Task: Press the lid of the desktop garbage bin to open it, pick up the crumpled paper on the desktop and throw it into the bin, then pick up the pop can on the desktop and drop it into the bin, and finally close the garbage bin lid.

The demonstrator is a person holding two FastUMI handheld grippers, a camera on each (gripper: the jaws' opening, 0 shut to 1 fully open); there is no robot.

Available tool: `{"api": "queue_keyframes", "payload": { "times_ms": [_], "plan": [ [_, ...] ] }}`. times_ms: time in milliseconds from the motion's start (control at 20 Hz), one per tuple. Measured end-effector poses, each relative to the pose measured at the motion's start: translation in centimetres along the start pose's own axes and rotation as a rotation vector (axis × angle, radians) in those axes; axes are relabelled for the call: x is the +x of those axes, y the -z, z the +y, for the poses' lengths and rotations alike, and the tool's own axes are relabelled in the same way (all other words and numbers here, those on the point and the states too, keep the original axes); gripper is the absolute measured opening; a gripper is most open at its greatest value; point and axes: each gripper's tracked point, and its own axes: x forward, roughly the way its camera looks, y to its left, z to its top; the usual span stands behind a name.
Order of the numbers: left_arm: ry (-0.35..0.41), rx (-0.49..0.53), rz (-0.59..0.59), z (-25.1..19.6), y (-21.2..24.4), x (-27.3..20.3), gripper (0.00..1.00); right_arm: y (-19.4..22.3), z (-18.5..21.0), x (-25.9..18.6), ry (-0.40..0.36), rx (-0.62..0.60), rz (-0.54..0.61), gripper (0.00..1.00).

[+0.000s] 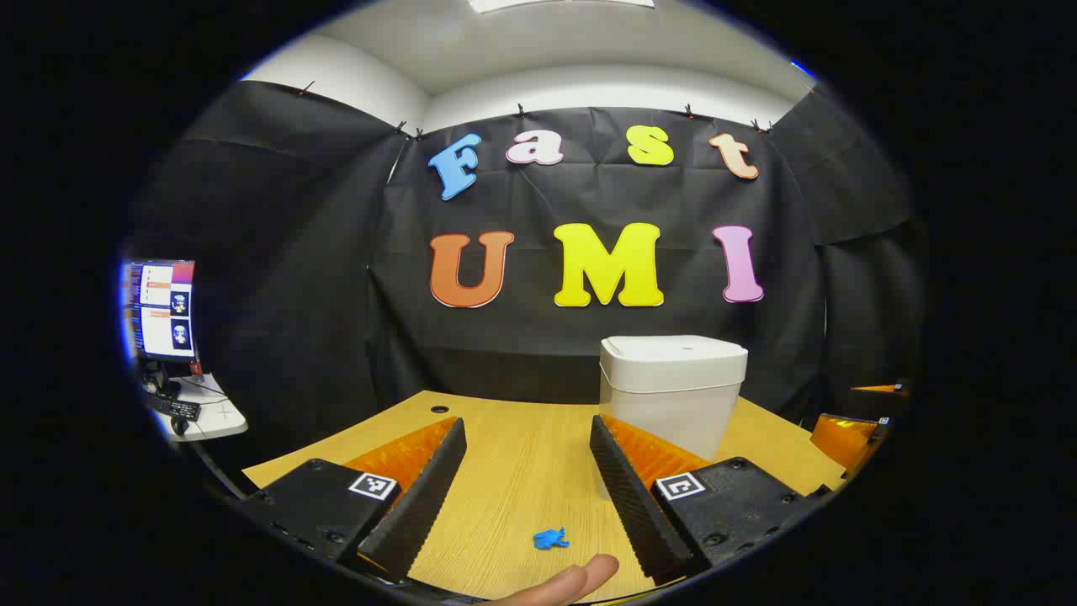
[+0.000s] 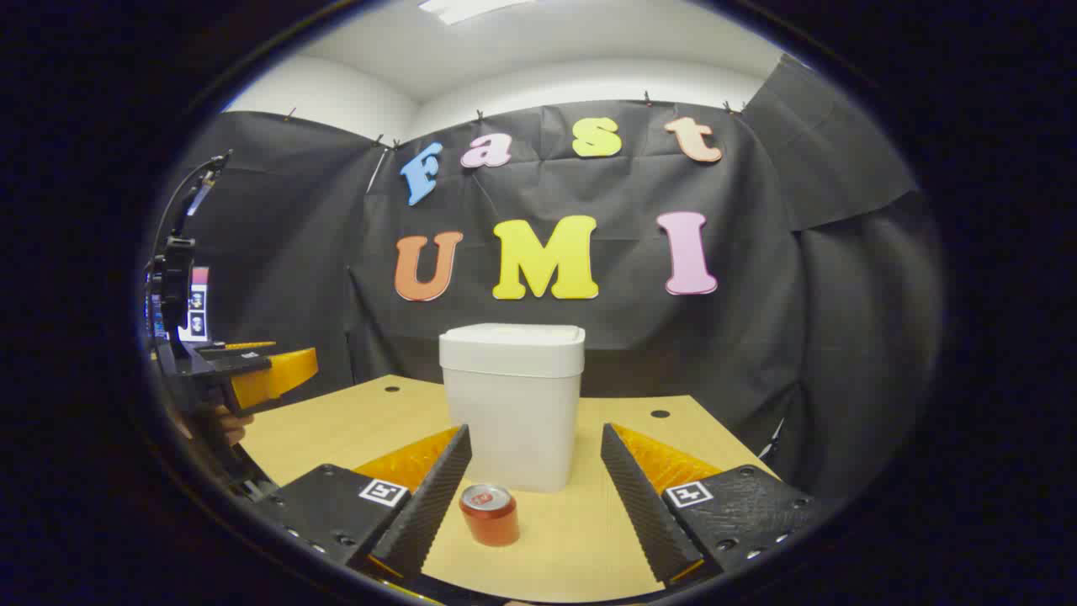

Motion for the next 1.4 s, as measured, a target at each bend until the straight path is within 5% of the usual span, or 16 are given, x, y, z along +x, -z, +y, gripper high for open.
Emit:
{"api": "queue_keyframes", "payload": {
  "times_ms": [1000, 1400],
  "plan": [
    [-0.003, 0.017, 0.031, -0.6, 1.1, 0.7, 0.96, -1.9, -2.1, 1.7, 0.023, -0.031, -0.012, 0.92],
    [0.021, 0.039, 0.039, -1.5, 1.3, 0.5, 0.96, -5.6, -2.1, 4.8, 0.016, -0.005, 0.001, 0.57]
  ]
}}
